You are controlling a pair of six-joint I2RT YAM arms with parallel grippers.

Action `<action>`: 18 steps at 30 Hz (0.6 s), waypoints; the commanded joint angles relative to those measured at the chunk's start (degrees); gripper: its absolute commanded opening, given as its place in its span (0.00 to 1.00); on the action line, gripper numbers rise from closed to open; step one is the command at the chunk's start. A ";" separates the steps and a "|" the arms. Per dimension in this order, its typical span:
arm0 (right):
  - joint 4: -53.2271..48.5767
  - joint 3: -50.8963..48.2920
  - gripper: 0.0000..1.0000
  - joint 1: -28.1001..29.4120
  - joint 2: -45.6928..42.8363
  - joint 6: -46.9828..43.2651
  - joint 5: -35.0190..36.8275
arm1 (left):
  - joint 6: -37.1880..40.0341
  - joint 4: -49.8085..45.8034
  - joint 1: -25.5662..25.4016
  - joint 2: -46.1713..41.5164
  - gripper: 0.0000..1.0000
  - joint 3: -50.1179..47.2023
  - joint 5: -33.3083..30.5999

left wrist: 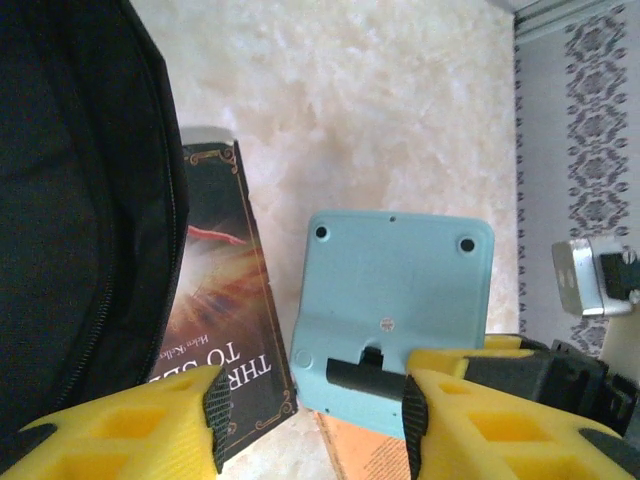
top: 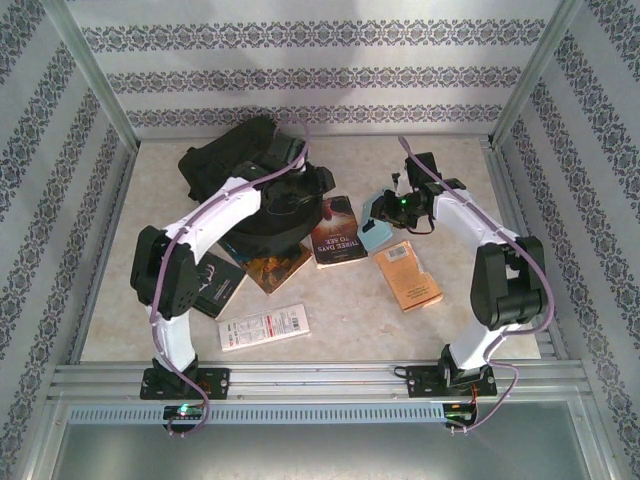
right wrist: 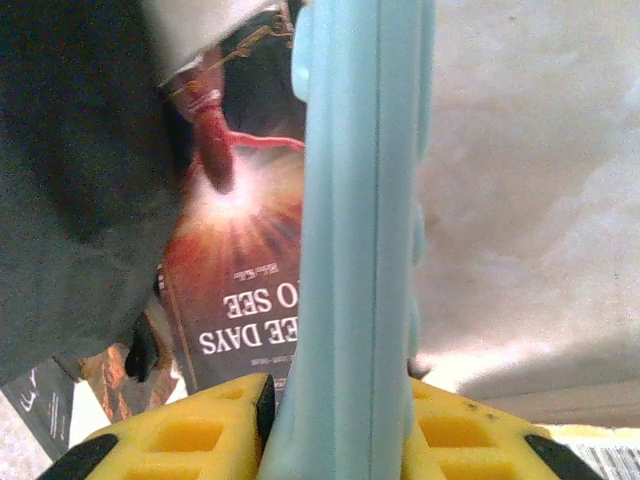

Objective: Pack the student bag
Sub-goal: Pick up the calculator from the top-right of the table.

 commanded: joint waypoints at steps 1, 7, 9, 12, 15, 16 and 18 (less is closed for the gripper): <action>-2.77 2.66 0.23 3.16 -4.67 -3.96 5.12 | -0.66 -0.61 1.48 -4.55 0.52 -0.99 0.24; -0.04 1.46 0.23 11.85 -12.70 -10.63 13.89 | -5.68 -3.15 3.84 -10.53 0.56 -3.61 2.09; 1.59 0.80 0.23 15.84 -15.16 -14.19 18.90 | -8.70 -3.91 4.53 -11.90 0.57 -4.72 4.31; 5.33 -0.52 0.24 22.01 -17.91 -20.65 27.18 | -14.09 -6.32 5.65 -13.48 0.59 -6.68 6.94; 9.50 -1.93 0.24 28.10 -19.74 -27.39 34.20 | -20.12 -3.09 6.76 -16.21 0.60 -11.52 10.93; 11.02 -2.47 0.24 29.99 -20.16 -29.66 36.67 | -21.66 -1.39 6.92 -17.25 0.61 -13.08 11.78; 12.85 -2.69 0.24 32.62 -20.18 -32.75 40.74 | -23.87 1.42 7.16 -19.37 0.63 -15.73 13.07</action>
